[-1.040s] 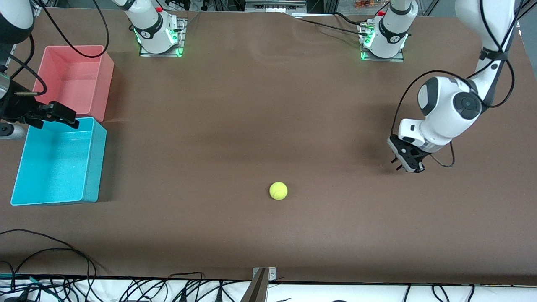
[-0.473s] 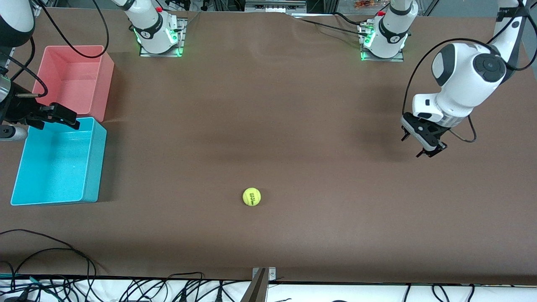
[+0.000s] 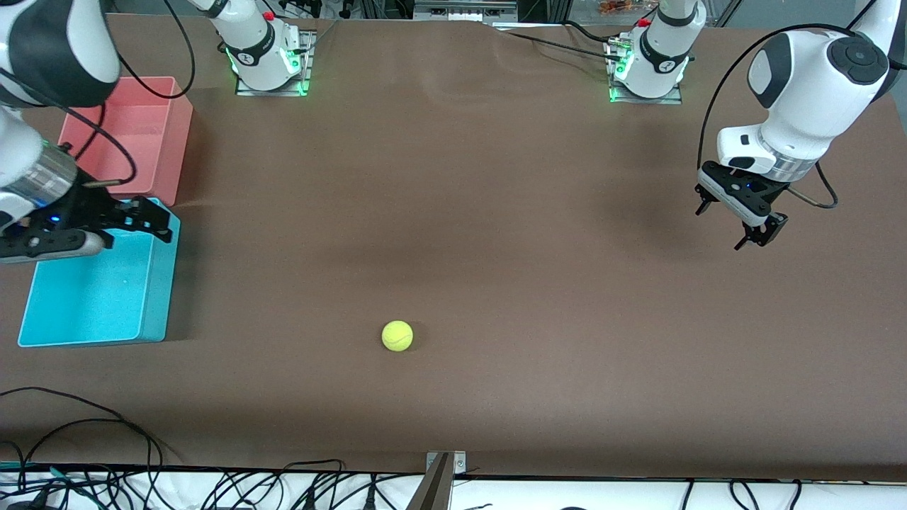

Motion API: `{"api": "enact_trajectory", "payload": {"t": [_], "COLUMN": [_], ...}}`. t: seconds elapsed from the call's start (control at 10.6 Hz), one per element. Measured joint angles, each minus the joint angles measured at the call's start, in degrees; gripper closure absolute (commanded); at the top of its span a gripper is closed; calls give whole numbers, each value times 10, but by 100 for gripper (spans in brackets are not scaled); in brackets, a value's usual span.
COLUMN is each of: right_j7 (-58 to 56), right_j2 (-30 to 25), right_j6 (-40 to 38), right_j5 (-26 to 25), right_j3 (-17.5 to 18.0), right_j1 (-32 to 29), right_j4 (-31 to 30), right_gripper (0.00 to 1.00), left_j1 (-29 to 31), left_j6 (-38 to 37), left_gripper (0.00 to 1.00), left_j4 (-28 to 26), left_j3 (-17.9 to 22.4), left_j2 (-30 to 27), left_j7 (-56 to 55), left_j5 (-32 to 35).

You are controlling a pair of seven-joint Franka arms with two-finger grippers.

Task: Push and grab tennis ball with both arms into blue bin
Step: 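Raise the left gripper away while the right gripper reaches the ball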

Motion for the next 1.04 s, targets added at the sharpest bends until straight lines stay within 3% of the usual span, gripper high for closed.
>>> {"api": "enact_trajectory", "payload": {"t": [0.19,0.57,1.04], "right_j7": [-9,-16,-17], "right_j2": [5,19,79], "right_j6": [5,11,94], "right_j5": [0,0,0], "right_j3": [11,34,53], "right_j1": [7,12,52], "right_j4": [-8,-18,-20], "right_gripper": [0,0,0], "left_j1": [3,4,-2], "left_j6": [0,-3,-120], "left_gripper": [0,0,0], "left_j4": [-1,-1,55], "left_j3": [0,18,40], "left_j2": [-7,-28,-36], "left_j7": [-5,-126,-273], "left_j5": [0,0,-1]}}
